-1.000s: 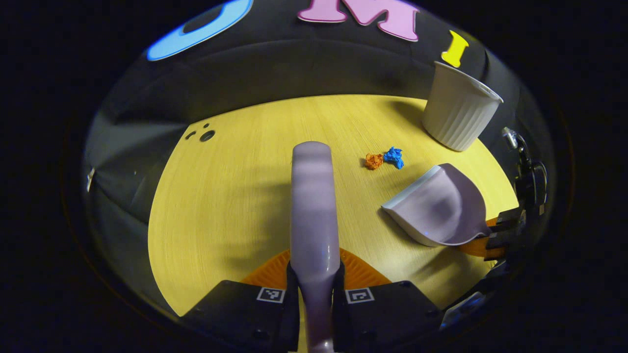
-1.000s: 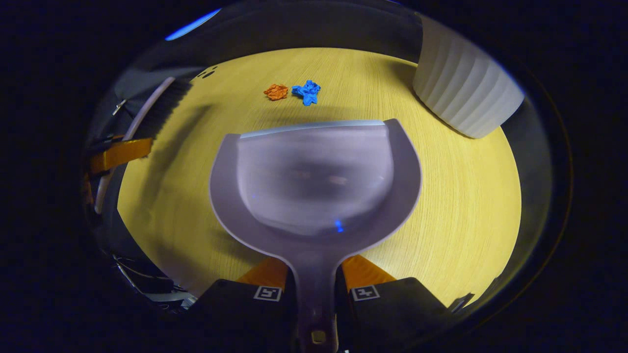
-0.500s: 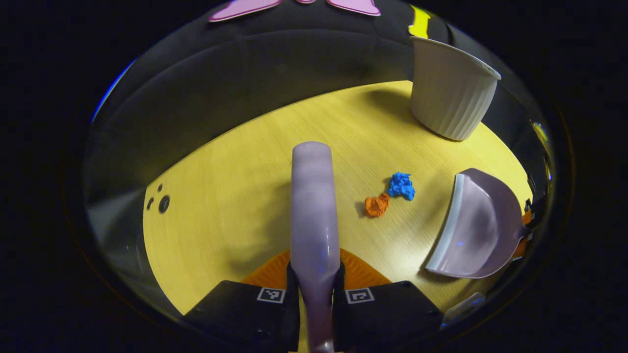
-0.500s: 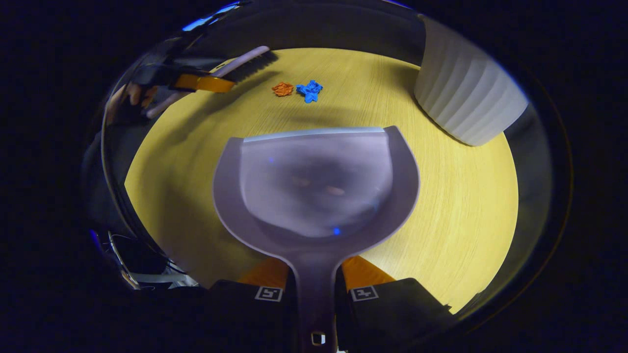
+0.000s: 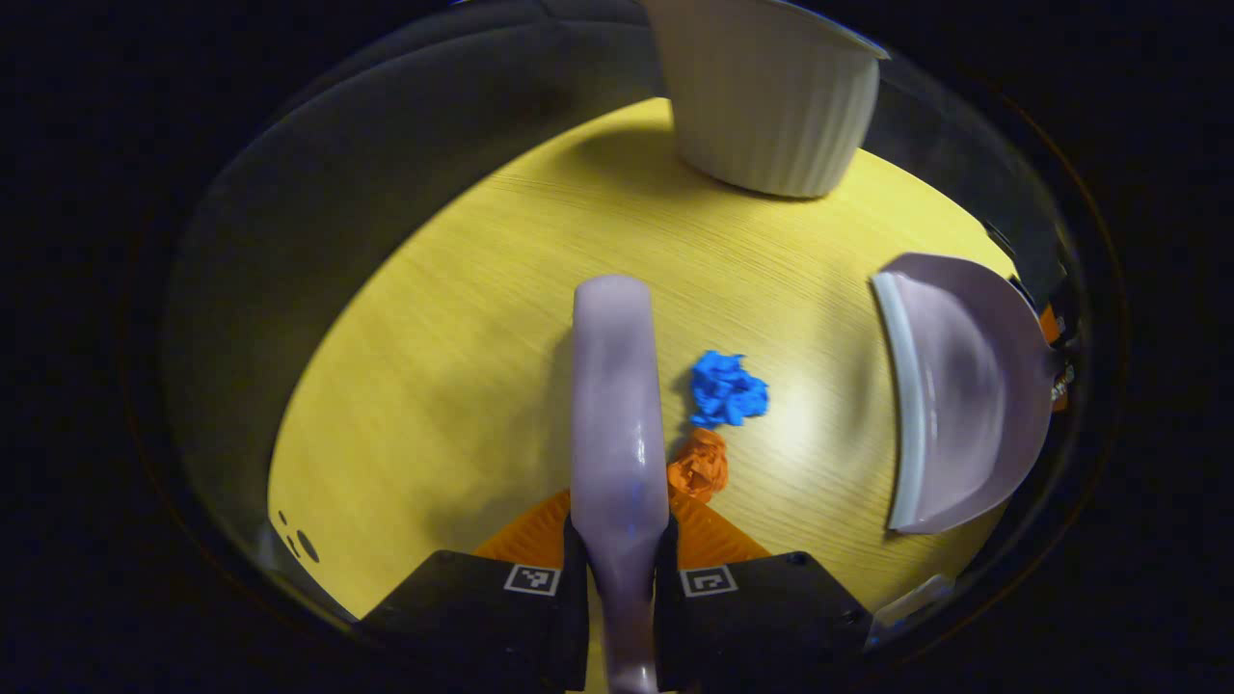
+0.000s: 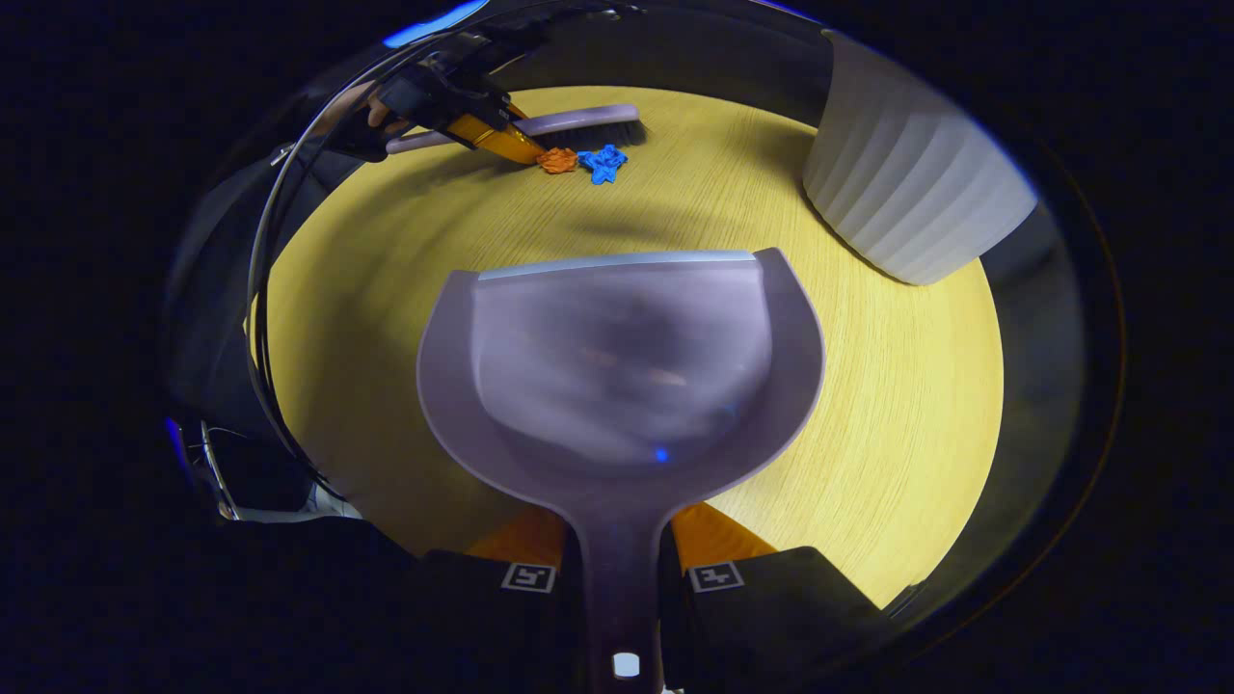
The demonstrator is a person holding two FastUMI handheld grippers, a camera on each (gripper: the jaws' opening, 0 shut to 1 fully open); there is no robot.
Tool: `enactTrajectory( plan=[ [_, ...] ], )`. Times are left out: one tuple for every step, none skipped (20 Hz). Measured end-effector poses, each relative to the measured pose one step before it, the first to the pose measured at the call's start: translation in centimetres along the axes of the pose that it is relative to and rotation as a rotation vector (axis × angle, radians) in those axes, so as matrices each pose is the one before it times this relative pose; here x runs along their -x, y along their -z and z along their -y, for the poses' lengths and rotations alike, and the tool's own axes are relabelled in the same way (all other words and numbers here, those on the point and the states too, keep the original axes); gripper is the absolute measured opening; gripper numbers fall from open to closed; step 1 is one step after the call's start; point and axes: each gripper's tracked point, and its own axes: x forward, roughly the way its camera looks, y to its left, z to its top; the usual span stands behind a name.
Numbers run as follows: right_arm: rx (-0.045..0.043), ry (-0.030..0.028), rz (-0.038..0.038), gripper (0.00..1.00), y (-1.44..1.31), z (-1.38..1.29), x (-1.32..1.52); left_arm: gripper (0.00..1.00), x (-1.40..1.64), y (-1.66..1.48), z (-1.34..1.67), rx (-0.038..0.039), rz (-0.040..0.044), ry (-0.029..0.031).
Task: Pick up the small broom and dustpan from the desktop, sweep the trash into the dustpan with the broom, and then empty the trash into the garbage bin.
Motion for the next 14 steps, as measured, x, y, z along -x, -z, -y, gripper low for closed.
enactTrajectory(
  plan=[
    [0.01571, 0.00610, -0.00524, 0.35, 0.201, 0.082, -0.045, 0.31, 0.221, 0.083, 1.002, -0.02291, -0.01200, 0.03302],
    [0.00292, -0.00065, 0.00433, 0.35, -0.118, 0.126, 0.203, 0.31, 0.124, -0.204, 1.259, -0.00438, -0.00206, 0.03033],
    [-0.00649, -0.00422, 0.00307, 0.35, 0.030, -0.042, -0.126, 0.31, -0.181, -0.121, 1.478, -0.00441, -0.00271, 0.03322],
    [-0.00244, -0.00497, -0.00292, 0.31, 0.157, -0.007, -0.207, 0.31, -0.155, -0.177, 1.481, -0.00927, -0.00069, 0.02849],
    [-0.00246, -0.00131, -0.00283, 0.35, 0.069, 0.137, -0.047, 0.31, -0.367, 0.026, 0.751, -0.00880, -0.00462, 0.02551],
    [0.00103, 0.00005, 0.00088, 0.31, 0.079, -0.074, 0.010, 0.31, 0.072, 0.047, 0.710, -0.01237, -0.00329, 0.01559],
    [0.00374, 0.00120, 0.00078, 0.39, 0.035, 0.021, -0.005, 0.31, -0.084, 0.029, 0.884, -0.00994, -0.00371, 0.02494],
    [0.00400, 0.00042, -0.00062, 0.35, 0.084, 0.040, -0.007, 0.29, -0.101, -0.184, 1.709, -0.00743, -0.00107, 0.03204],
    [0.00495, 0.00173, 0.00139, 0.35, 0.066, 0.091, -0.010, 0.31, -0.173, 0.013, 1.969, -0.00319, -0.01121, 0.04592],
    [0.00732, -0.00019, 0.00084, 0.35, 0.046, 0.038, -0.087, 0.33, -0.131, -0.182, 1.915, -0.00501, -0.00575, 0.03301],
    [0.00700, 0.00018, 0.00256, 0.35, 0.018, 0.139, 0.031, 0.31, -0.495, -0.119, 1.338, 0.00405, -0.00514, 0.03101],
    [-0.00024, -0.00032, 0.00556, 0.35, -0.095, 0.015, -0.019, 0.31, -0.193, -0.127, 1.117, 0.01886, 0.00267, 0.03028],
    [-0.00792, 0.00053, 0.00397, 0.35, 0.025, -0.077, -0.090, 0.29, -0.113, -0.135, 0.896, 0.02735, 0.00799, 0.02410],
    [-0.00708, 0.00189, 0.00100, 0.35, 0.042, -0.194, -0.113, 0.33, -0.058, -0.101, 0.429, 0.04427, 0.02141, 0.00457]
  ],
)
